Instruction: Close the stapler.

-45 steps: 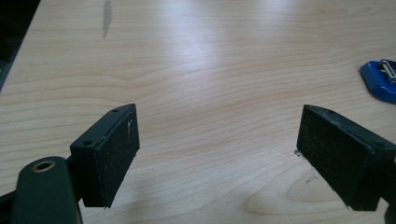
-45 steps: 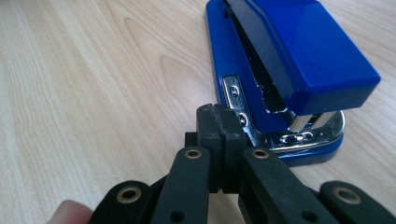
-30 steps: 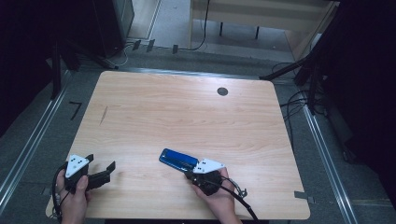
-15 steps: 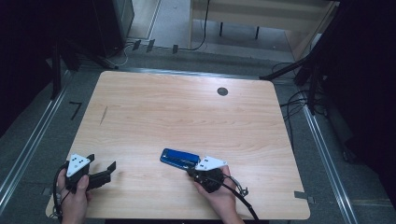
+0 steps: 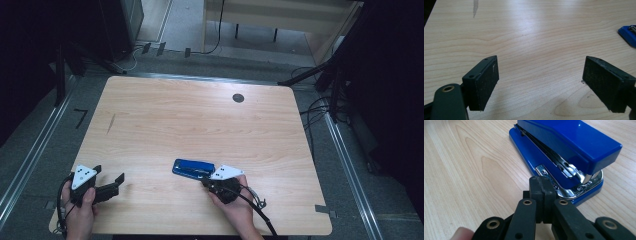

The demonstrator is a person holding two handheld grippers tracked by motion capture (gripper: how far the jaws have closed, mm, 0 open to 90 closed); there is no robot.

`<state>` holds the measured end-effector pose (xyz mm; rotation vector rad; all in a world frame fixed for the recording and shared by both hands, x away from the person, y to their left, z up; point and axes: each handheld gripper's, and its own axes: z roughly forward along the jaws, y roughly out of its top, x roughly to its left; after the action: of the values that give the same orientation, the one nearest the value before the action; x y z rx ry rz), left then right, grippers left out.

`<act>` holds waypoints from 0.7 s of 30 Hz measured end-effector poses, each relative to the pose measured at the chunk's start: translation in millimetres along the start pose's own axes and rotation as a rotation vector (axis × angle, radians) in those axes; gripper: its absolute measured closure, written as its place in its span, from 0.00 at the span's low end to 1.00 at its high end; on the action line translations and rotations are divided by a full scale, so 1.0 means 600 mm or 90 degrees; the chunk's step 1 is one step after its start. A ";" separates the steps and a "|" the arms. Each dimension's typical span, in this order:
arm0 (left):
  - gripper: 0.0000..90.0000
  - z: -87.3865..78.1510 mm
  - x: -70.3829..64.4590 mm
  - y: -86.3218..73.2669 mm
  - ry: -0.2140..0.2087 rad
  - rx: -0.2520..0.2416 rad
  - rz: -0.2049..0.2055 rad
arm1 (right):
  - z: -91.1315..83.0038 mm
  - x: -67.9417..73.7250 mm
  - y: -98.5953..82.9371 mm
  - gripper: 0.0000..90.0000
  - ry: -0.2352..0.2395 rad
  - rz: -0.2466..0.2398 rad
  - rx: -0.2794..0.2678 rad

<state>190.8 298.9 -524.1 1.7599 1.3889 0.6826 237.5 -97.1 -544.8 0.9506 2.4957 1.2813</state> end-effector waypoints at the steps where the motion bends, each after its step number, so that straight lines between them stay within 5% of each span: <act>1: 0.15 0.000 0.000 0.000 0.000 0.000 0.000 | 0.000 -0.001 0.000 1.00 -0.001 0.000 0.000; 21: 0.15 0.000 -0.001 0.000 0.001 0.001 0.002 | 0.003 -0.015 0.005 1.00 -0.008 0.009 -0.001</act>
<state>190.6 298.6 -524.0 1.7627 1.3888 0.6856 246.8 -100.1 -544.9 0.9745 2.4824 1.2768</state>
